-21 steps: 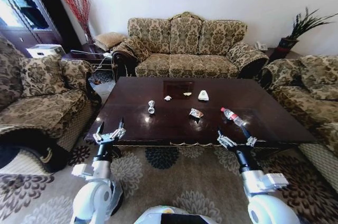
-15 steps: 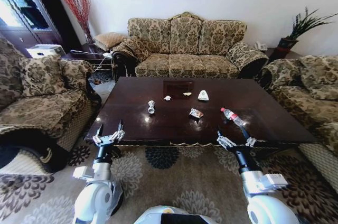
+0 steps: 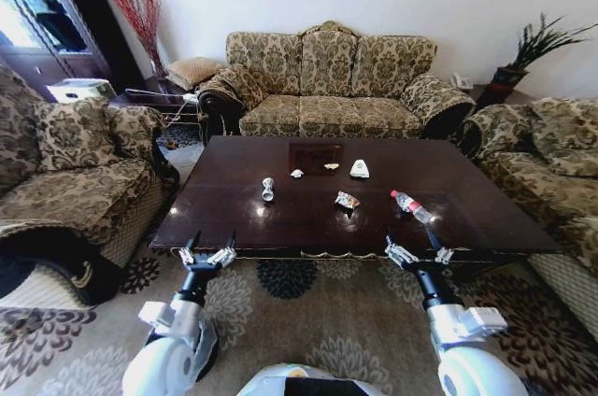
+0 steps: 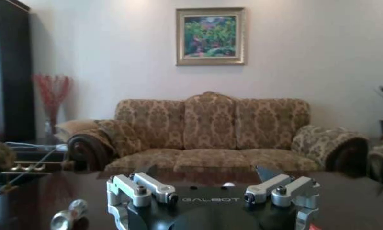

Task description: Move to the front of the table and place the trash on the table into the trash bin.

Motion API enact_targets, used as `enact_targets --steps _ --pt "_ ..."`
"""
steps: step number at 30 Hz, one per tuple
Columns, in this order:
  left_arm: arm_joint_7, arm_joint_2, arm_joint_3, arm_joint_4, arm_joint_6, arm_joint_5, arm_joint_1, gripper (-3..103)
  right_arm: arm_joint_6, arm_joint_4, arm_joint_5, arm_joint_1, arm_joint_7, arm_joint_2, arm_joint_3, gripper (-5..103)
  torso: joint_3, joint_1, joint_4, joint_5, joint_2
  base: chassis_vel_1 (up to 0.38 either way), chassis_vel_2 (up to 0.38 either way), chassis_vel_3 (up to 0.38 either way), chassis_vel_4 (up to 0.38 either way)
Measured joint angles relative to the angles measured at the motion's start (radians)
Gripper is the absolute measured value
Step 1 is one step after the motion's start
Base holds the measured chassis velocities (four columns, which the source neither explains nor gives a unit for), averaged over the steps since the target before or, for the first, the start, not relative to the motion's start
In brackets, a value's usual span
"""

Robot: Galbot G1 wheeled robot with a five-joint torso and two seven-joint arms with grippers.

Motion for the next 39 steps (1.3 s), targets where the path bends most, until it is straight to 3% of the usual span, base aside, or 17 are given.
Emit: enact_targets --steps 2,4,15,22,26,39 --pt "0.0 0.0 -0.003 0.0 -0.003 0.007 0.003 103 0.011 -0.004 0.002 -0.001 -0.018 -0.002 0.0 100 0.0 0.0 0.0 0.0 0.0 0.0 0.0 0.0 0.0" --pt "-0.012 -0.001 -0.017 -0.001 -0.006 0.018 0.01 98 0.05 -0.022 -0.002 0.003 -0.063 -0.005 -0.004 100 0.0 0.0 0.0001 0.0 0.0 0.0 0.0 0.0 0.0" --pt "-0.047 -0.001 -0.019 0.012 0.038 0.001 0.006 98 0.085 -0.069 -0.033 0.031 -0.069 -0.004 -0.024 100 0.0 0.0 0.0 0.0 0.0 0.005 0.008 -0.005 -0.004" --pt "-0.076 0.008 -0.039 0.048 0.081 -0.028 -0.009 95 0.109 -0.076 -0.036 0.049 -0.044 0.005 -0.034 100 0.0 0.0 0.0 0.0001 0.0 0.133 0.144 -0.126 -0.143" --pt "-0.096 0.023 -0.047 0.073 0.11 -0.042 -0.015 92 0.154 -0.08 -0.036 0.059 0.009 0.024 -0.055 100 0.0 0.0 0.0003 -0.0002 0.0 0.239 0.244 -0.216 -0.241" --pt "-0.104 0.076 -0.109 0.17 0.178 -0.09 -0.041 96 0.194 -0.128 0.051 0.059 0.058 0.02 -0.035 100 0.0 0.0 -0.0003 0.0 0.0 0.054 0.025 -0.065 -0.038"
